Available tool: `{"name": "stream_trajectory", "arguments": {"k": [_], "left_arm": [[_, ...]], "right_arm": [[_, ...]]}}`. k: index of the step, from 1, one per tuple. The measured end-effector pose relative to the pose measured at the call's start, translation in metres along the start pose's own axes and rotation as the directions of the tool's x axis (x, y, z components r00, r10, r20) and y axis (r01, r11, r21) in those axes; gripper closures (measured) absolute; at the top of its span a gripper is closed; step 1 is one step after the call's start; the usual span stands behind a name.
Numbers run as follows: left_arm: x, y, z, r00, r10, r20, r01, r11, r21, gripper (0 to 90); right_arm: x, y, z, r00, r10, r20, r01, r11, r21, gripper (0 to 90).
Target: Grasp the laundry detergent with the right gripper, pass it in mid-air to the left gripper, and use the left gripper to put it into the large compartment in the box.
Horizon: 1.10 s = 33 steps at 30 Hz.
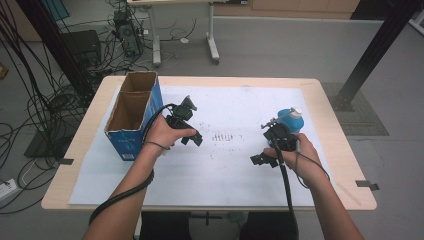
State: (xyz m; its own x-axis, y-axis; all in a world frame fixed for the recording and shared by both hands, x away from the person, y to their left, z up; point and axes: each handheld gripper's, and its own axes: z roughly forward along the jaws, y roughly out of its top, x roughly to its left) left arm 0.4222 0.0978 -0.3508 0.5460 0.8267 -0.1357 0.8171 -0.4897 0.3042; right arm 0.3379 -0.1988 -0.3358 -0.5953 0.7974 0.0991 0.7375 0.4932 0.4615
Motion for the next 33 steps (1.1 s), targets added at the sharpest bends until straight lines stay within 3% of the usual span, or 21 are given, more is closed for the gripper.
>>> {"name": "stream_trajectory", "arguments": {"k": [10,33], "left_arm": [[0.000,-0.003,0.001,1.0000,-0.005,0.000,0.005,1.0000,0.000,12.4],[0.001,-0.009,0.001,0.9999,-0.010,0.005,0.010,0.9999,-0.008,12.4]], "right_arm": [[-0.002,-0.017,0.012,0.9998,0.018,-0.010,-0.018,1.000,0.002,12.1],[-0.009,-0.047,0.022,0.9978,0.066,-0.006,-0.066,0.998,0.010,11.5]]}}
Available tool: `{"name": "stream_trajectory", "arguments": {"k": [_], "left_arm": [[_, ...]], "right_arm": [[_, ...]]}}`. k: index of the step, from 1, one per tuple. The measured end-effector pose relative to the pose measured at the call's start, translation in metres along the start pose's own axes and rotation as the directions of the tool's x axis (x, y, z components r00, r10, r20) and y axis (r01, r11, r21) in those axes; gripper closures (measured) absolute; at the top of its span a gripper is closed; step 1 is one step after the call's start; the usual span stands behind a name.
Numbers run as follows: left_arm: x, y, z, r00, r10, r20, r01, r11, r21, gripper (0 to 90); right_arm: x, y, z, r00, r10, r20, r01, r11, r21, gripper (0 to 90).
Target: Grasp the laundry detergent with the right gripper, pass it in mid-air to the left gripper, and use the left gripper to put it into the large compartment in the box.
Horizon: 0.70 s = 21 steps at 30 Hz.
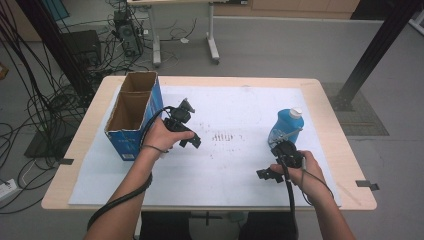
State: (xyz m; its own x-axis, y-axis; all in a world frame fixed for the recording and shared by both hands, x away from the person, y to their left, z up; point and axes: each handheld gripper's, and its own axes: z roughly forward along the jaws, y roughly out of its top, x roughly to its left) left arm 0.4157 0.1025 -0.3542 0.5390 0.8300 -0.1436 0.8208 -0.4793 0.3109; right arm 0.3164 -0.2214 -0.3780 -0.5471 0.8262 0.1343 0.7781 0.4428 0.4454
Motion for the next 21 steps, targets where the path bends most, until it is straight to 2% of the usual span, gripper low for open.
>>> {"name": "stream_trajectory", "arguments": {"k": [4,8,12,21], "left_arm": [[-0.001,0.000,-0.001,1.0000,0.003,-0.002,-0.003,1.0000,-0.002,12.4],[-0.001,0.000,-0.002,1.0000,0.002,-0.002,-0.002,1.0000,-0.005,12.4],[0.000,0.000,-0.002,1.0000,-0.001,-0.002,0.001,0.9999,-0.013,12.3],[-0.001,-0.002,-0.001,1.0000,0.000,0.003,0.000,0.9999,-0.011,12.3]], "right_arm": [[-0.001,-0.004,0.000,1.0000,0.005,0.004,-0.005,1.000,0.005,11.5],[-0.002,-0.007,0.001,0.9999,-0.011,0.007,0.011,1.000,0.009,11.0],[-0.003,-0.010,0.001,0.9993,-0.011,0.035,0.010,1.000,0.028,11.0],[-0.017,-0.019,-0.003,0.9970,0.017,0.076,-0.018,1.000,0.008,11.2]]}}
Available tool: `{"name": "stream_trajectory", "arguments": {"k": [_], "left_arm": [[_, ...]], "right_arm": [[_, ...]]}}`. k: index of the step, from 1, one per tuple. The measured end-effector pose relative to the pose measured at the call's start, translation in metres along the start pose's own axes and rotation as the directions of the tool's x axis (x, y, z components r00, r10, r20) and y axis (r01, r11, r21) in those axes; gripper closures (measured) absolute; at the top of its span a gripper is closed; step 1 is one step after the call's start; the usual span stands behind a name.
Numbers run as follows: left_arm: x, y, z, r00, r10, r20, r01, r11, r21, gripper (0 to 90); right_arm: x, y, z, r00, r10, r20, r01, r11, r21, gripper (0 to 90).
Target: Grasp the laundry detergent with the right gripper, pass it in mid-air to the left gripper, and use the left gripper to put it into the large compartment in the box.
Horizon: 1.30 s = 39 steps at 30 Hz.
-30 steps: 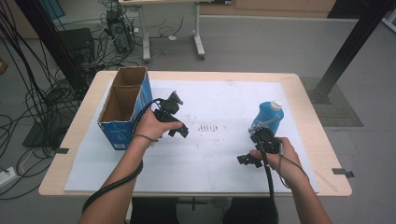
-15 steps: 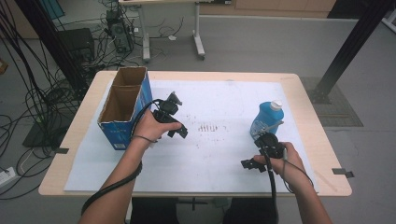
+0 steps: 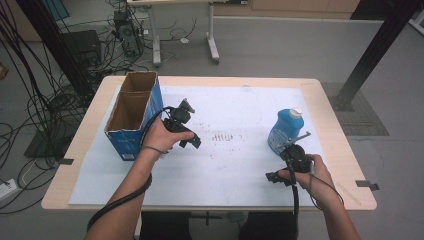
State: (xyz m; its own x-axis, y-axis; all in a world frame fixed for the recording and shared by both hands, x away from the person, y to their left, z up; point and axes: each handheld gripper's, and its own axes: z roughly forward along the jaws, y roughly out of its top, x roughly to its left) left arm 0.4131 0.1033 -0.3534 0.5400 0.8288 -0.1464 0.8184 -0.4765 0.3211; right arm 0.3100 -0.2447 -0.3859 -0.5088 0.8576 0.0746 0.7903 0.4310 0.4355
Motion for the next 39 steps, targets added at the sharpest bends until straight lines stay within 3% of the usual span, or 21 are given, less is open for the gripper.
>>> {"name": "stream_trajectory", "arguments": {"k": [18,39], "left_arm": [[-0.004,-0.006,-0.005,1.0000,0.004,-0.003,-0.004,0.9999,0.016,12.4],[-0.006,-0.006,-0.001,1.0000,-0.003,-0.005,0.004,0.9997,0.022,12.3]], "right_arm": [[-0.034,-0.012,0.000,0.9965,0.076,0.037,-0.073,0.995,-0.073,11.6],[-0.059,-0.009,0.007,0.9976,0.055,0.042,-0.048,0.988,-0.149,11.4]]}}
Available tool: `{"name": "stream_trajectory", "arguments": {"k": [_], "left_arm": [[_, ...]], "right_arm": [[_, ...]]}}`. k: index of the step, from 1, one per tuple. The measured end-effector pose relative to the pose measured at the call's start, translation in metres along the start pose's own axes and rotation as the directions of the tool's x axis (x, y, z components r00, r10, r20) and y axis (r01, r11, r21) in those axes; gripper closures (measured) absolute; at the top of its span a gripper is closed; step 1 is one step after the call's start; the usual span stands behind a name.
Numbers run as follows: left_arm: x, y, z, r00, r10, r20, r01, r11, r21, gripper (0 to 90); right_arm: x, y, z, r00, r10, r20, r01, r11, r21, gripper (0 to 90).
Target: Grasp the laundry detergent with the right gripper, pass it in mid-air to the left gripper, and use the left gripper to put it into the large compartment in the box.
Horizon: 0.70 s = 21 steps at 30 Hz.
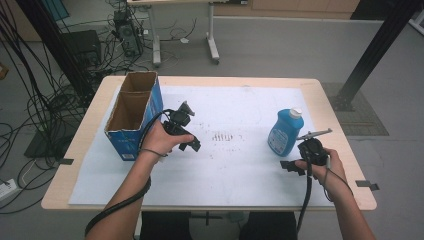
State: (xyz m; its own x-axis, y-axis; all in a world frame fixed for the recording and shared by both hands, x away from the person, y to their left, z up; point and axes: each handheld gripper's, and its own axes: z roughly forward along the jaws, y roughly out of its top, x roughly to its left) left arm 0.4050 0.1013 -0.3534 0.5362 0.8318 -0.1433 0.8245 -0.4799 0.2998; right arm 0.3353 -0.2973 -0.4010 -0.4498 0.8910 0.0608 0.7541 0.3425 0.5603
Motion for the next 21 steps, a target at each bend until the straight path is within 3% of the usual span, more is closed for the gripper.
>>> {"name": "stream_trajectory", "arguments": {"k": [10,21], "left_arm": [[0.000,0.002,0.004,1.0000,-0.004,0.008,0.004,1.0000,0.002,12.3],[-0.001,0.002,0.002,0.9999,-0.005,0.014,0.005,1.0000,-0.007,12.3]], "right_arm": [[-0.007,-0.002,0.007,0.9998,-0.011,-0.016,0.010,0.998,-0.061,11.3],[-0.012,-0.005,0.012,0.9995,-0.028,-0.017,0.025,0.988,-0.154,11.0]]}}
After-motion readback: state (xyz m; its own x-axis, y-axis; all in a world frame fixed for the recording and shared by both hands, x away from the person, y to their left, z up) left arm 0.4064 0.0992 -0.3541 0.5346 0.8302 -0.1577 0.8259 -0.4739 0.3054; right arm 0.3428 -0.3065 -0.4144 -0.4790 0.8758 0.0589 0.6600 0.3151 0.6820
